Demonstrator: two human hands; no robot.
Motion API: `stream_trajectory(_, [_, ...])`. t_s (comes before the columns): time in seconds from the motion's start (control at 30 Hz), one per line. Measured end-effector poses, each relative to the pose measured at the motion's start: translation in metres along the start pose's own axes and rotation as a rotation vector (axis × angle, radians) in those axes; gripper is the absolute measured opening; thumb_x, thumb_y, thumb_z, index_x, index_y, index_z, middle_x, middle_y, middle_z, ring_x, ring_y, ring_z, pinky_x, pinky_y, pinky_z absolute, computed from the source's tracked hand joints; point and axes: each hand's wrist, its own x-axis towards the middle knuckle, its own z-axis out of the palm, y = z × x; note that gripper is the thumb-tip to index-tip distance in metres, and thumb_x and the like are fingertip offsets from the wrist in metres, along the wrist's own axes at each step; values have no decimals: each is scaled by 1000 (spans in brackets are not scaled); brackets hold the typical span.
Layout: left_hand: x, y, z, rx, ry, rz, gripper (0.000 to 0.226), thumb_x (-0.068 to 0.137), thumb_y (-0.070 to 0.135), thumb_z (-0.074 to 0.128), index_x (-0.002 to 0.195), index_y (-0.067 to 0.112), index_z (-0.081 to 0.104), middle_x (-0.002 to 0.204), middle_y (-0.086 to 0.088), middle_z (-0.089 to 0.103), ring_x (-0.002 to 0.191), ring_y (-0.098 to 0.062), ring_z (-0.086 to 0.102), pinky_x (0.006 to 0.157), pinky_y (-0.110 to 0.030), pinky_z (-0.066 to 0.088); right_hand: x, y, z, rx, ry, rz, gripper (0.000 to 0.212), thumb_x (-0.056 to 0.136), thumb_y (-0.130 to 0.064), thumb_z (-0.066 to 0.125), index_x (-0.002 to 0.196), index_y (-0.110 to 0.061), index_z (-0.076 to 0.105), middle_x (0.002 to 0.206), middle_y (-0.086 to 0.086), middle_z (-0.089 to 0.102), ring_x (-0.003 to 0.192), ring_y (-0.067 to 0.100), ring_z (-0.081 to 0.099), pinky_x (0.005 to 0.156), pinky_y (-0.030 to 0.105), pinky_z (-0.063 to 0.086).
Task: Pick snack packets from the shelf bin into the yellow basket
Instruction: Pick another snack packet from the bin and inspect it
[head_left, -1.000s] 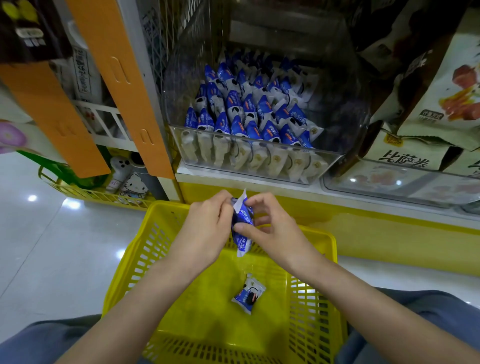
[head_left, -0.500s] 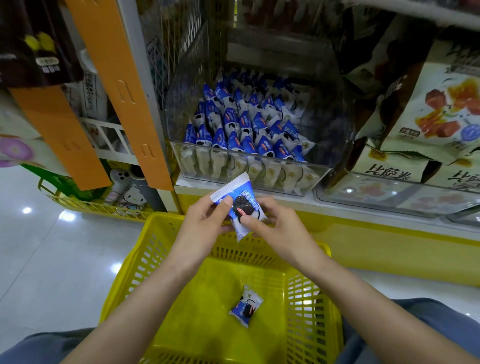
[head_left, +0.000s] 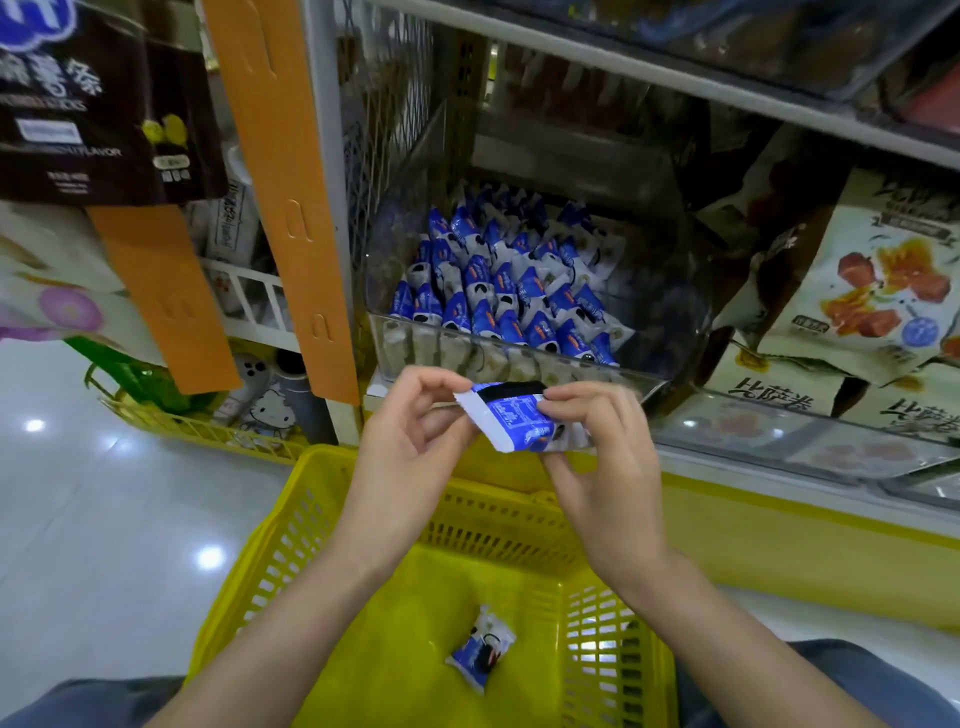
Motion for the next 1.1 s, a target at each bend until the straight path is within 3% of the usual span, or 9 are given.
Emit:
stream_trajectory(0.17, [-2, 3, -5, 237, 23, 99, 25, 86, 6, 60, 85, 30, 55, 97, 12, 67, 96, -3, 63, 75, -17, 50, 3, -1, -3, 27, -36, -25, 33, 72, -8, 71, 100, -16, 57, 101, -2, 61, 97, 6, 54, 83, 18, 43])
stream_trajectory(0.3, [2, 11, -5, 335, 55, 194, 12, 83, 18, 63, 85, 29, 60, 95, 6, 64, 91, 0, 60, 74, -9, 44, 6, -11, -3, 318, -196, 273, 35, 79, -19, 69, 106, -32, 52, 101, -23, 59, 96, -7, 56, 83, 11, 43])
stream_trajectory(0.4, [-2, 16, 0, 235, 11, 158, 11, 85, 28, 60, 94, 34, 61, 93, 6, 64, 89, -2, 61, 74, -12, 47, 6, -15, -2, 629, -311, 515, 33, 84, -24, 62, 113, -27, 48, 106, -18, 64, 103, 3, 59, 87, 25, 49])
stream_trajectory(0.57, [-4, 25, 2, 171, -46, 148, 22, 90, 21, 47, 103, 27, 64, 94, 12, 61, 91, -4, 60, 76, -18, 47, 10, -18, -5, 965, -569, 689, 47, 87, -47, 50, 127, -22, 49, 125, -5, 60, 116, 11, 54, 90, 26, 47])
stream_trajectory(0.67, [-6, 27, 6, 211, -50, 149, 19, 86, 21, 59, 103, 29, 64, 93, 15, 56, 90, -4, 59, 74, -17, 49, 12, -21, -3, 960, -658, 668, 61, 78, -69, 52, 129, -35, 51, 132, -11, 55, 124, 7, 49, 98, 26, 42])
stream_trajectory(0.77, [-8, 26, 6, 315, -14, 188, 22, 82, 14, 67, 99, 28, 63, 91, 10, 54, 82, -6, 57, 61, -9, 45, 15, -28, 1, 885, -725, 661, 47, 75, -74, 48, 111, -47, 61, 108, -14, 65, 94, 3, 56, 78, 15, 45])
stream_trajectory(0.87, [-5, 26, 3, 425, 14, 196, 16, 82, 17, 67, 94, 26, 62, 89, 13, 54, 78, -6, 58, 60, -13, 45, 15, -26, 3, 855, -739, 678, 53, 67, -82, 47, 95, -41, 65, 87, 0, 60, 75, 2, 51, 72, 17, 46])
stream_trajectory(0.97, [-3, 25, 1, 458, 33, 172, 11, 85, 13, 62, 88, 24, 62, 86, 13, 55, 67, -4, 58, 58, -24, 50, 17, -26, 0, 821, -780, 628, 50, 70, -82, 38, 85, -41, 63, 78, -18, 60, 71, -3, 51, 68, 11, 43])
stream_trajectory(1.1, [-4, 29, 2, 422, -3, 146, 9, 83, 32, 61, 86, 25, 58, 87, 14, 53, 67, -6, 57, 55, -28, 51, 18, -26, -4, 770, -808, 589, 73, 70, -82, 33, 95, -17, 56, 82, -8, 62, 76, 1, 53, 72, 15, 45])
